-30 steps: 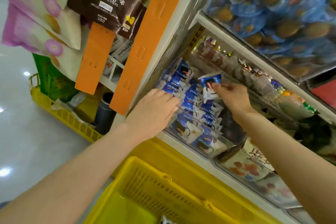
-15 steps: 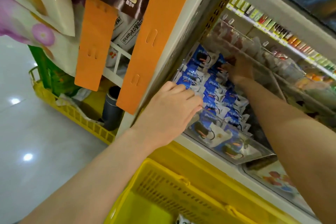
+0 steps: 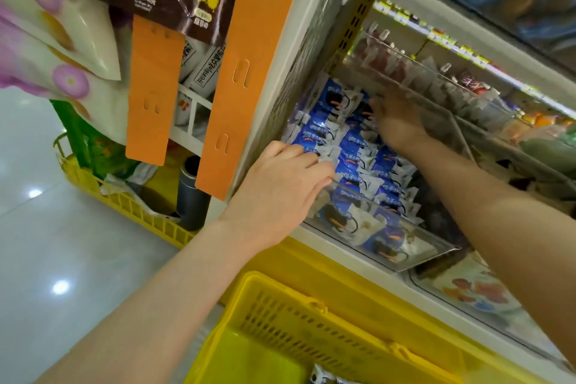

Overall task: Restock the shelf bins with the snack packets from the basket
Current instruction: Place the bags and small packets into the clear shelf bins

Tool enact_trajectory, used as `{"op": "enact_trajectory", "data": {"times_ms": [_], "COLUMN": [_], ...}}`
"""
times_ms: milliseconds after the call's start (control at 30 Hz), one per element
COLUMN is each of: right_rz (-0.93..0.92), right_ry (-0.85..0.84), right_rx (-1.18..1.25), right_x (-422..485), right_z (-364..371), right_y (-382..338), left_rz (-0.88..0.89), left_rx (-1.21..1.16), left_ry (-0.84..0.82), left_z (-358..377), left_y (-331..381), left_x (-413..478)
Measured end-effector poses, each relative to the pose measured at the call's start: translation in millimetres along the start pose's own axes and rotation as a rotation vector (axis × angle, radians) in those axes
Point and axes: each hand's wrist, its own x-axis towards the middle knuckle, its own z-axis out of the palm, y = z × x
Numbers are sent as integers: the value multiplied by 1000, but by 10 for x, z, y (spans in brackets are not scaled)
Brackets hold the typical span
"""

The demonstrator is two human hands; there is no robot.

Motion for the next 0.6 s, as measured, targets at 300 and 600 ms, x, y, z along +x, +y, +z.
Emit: {"op": "enact_trajectory", "data": {"times_ms": [300,600], "right_rz": [-139,-336], "right_ry": [-171,38], "right_rx": [302,50], "right_x": [-1687,-2779], "right_z": [-434,-361], "right_y": [-189,128], "left_rz": [-72,-112], "left_rx": [-10,-69], "left_ry": [-73,-11], "left_z": [-18,64], "left_y": [169,513], "left_x": [-169,-745]}}
